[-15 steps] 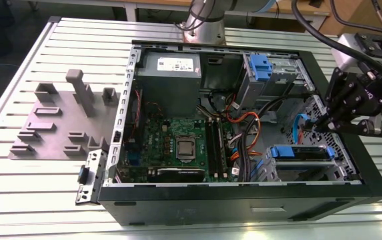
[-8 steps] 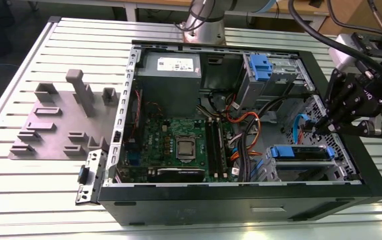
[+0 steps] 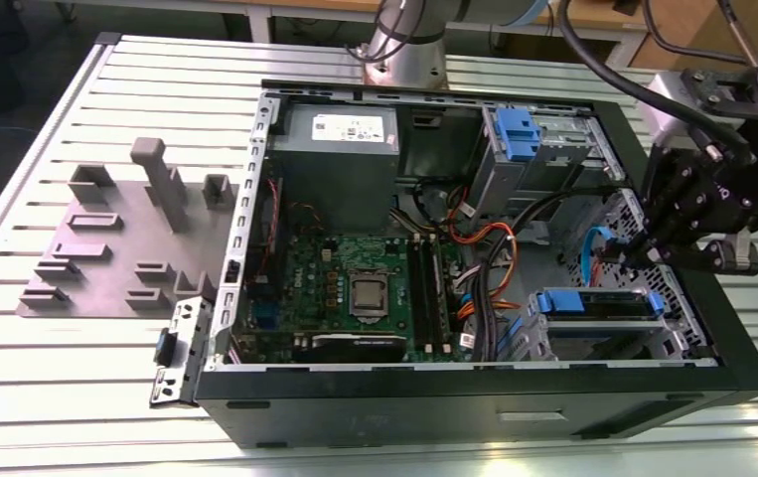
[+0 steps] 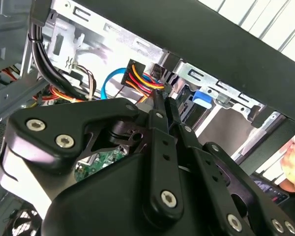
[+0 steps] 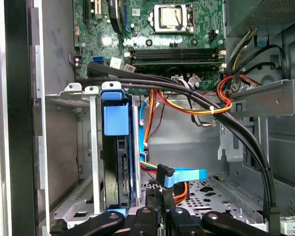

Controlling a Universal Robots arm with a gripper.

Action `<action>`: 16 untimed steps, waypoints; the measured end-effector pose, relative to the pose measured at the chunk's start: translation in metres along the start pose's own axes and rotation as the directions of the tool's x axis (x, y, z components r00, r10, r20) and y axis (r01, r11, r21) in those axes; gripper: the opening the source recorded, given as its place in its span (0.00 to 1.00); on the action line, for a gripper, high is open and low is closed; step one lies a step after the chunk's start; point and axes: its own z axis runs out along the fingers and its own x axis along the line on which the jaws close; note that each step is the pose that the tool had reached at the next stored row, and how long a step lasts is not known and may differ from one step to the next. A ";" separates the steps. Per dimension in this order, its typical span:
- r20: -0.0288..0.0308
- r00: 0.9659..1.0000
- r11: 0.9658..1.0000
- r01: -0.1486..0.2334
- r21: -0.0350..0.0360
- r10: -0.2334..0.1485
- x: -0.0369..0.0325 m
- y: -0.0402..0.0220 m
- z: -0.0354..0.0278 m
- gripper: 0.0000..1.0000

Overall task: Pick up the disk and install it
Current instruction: 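Insert the first disk wire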

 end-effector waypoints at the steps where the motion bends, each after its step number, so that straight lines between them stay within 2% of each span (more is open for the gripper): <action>1: 0.001 1.000 1.000 0.001 0.008 -0.001 0.0001 0.0009 0.0000 0.16; 4: 0.002 1.000 1.000 0.002 0.029 -0.002 0.0010 0.0036 0.0000 0.16; 6: 0.002 1.000 0.999 0.003 0.037 -0.003 0.0029 0.0057 -0.0001 0.16; 16: 0.003 1.000 0.999 0.018 0.051 -0.018 0.0170 0.0151 -0.0006 0.16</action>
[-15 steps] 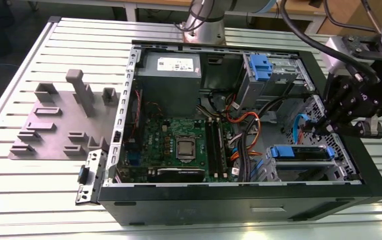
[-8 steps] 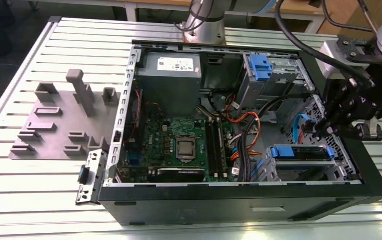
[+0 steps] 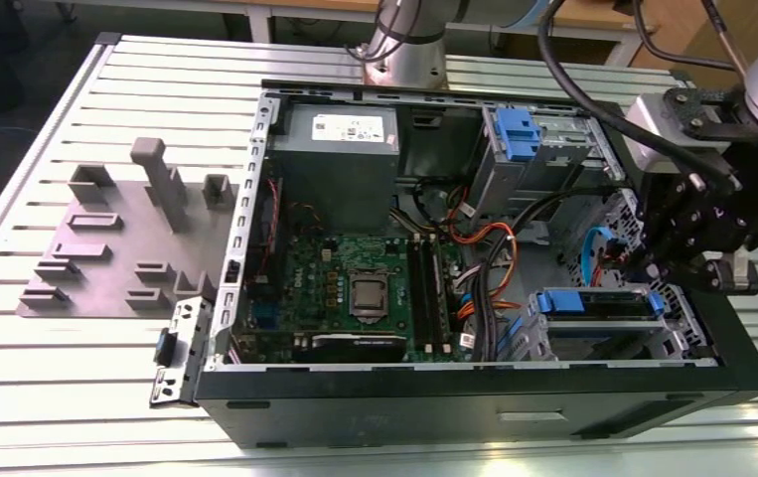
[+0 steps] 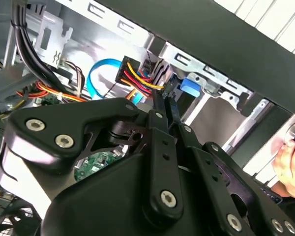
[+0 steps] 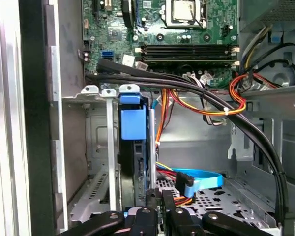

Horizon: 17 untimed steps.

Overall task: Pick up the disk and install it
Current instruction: 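Insert the first disk wire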

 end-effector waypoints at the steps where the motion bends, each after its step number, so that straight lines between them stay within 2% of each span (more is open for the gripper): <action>1: 0.000 1.000 1.000 0.002 0.002 -0.002 0.0007 0.0010 0.0000 0.16; 5: 0.001 1.000 1.000 0.006 0.014 -0.006 0.0022 0.0057 0.0015 0.16; 8: 0.002 1.000 0.999 0.011 0.033 -0.011 0.0024 0.0077 0.0025 0.16; 10: -0.002 1.000 0.999 0.014 0.045 -0.014 0.0024 0.0089 0.0024 0.16; 11: -0.004 1.000 0.999 0.015 0.050 -0.015 0.0025 0.0099 0.0024 0.16; 12: -0.011 1.000 0.999 0.016 0.050 -0.016 0.0026 0.0107 0.0024 0.16; 15: -0.050 0.999 0.998 0.020 0.052 -0.018 0.0026 0.0117 0.0023 0.16; 16: -0.057 0.998 0.998 0.021 0.052 -0.018 0.0026 0.0121 0.0024 0.16; 17: -0.058 0.998 0.998 0.021 0.052 -0.018 0.0027 0.0127 0.0026 0.16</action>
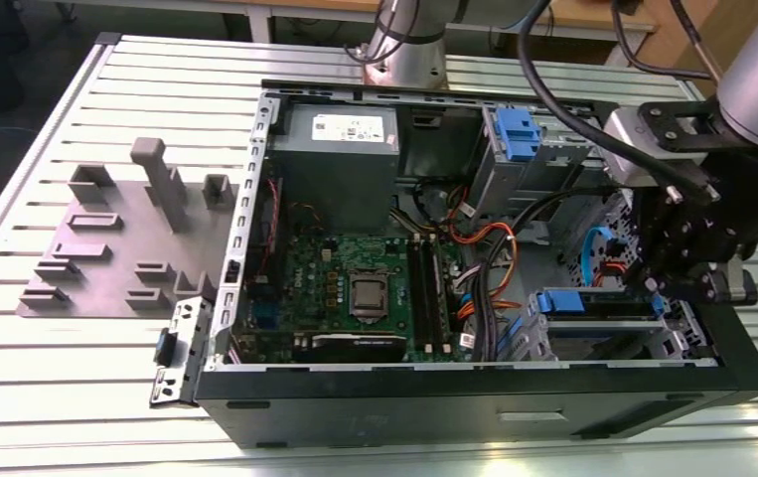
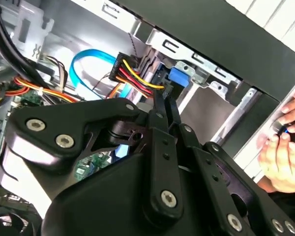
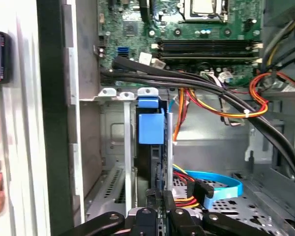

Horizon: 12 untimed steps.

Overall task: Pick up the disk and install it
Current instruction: 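Insert the first disk wire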

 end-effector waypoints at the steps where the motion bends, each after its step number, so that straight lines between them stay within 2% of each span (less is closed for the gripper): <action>1: 0.000 1.000 1.000 0.002 0.000 -0.002 0.0000 0.0008 0.0002 0.16; 5: 0.002 1.000 1.000 0.019 0.001 -0.019 0.0000 0.0031 0.0007 0.16; 8: 0.001 1.000 1.000 0.024 0.007 -0.024 0.0001 0.0050 0.0011 0.16; 9: -0.001 1.000 1.000 0.024 0.012 -0.024 0.0001 0.0056 0.0011 0.16; 12: -0.004 1.000 0.999 0.024 0.042 -0.024 0.0002 0.0097 0.0009 0.16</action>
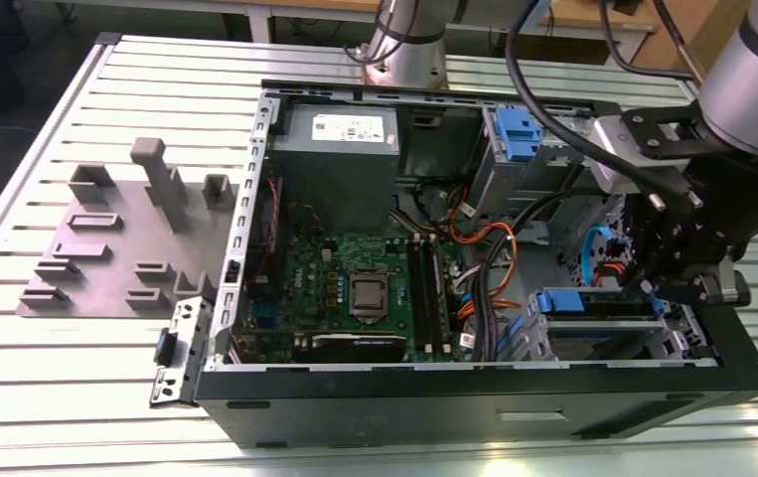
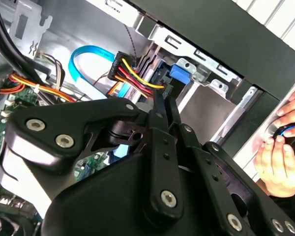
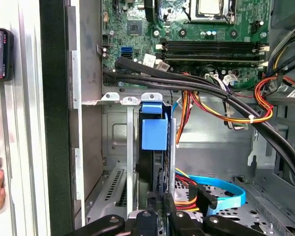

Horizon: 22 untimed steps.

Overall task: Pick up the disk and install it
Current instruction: 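Insert the first disk wire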

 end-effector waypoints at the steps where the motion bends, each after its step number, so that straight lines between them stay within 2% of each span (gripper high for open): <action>1: 0.000 1.000 1.000 0.000 0.004 0.000 0.0000 0.0007 0.0000 0.16; 6: 0.000 1.000 1.000 0.000 0.007 0.000 0.0000 0.0020 0.0021 0.16; 8: -0.003 1.000 1.000 0.001 0.010 -0.001 0.0000 0.0027 0.0023 0.16; 11: -0.004 1.000 1.000 0.001 0.020 -0.001 -0.0001 0.0053 0.0019 0.16; 14: -0.018 1.000 0.999 0.004 0.032 -0.003 -0.0016 0.0069 0.0016 0.16; 16: -0.033 0.999 0.999 0.006 0.037 -0.005 -0.0033 0.0076 0.0016 0.16; 18: -0.044 0.999 0.999 0.008 0.040 -0.006 -0.0056 0.0082 0.0015 0.16; 20: -0.049 0.999 0.999 0.009 0.041 -0.007 -0.0083 0.0089 0.0013 0.16; 22: -0.050 0.999 0.999 0.009 0.042 -0.007 -0.0101 0.0099 0.0016 0.16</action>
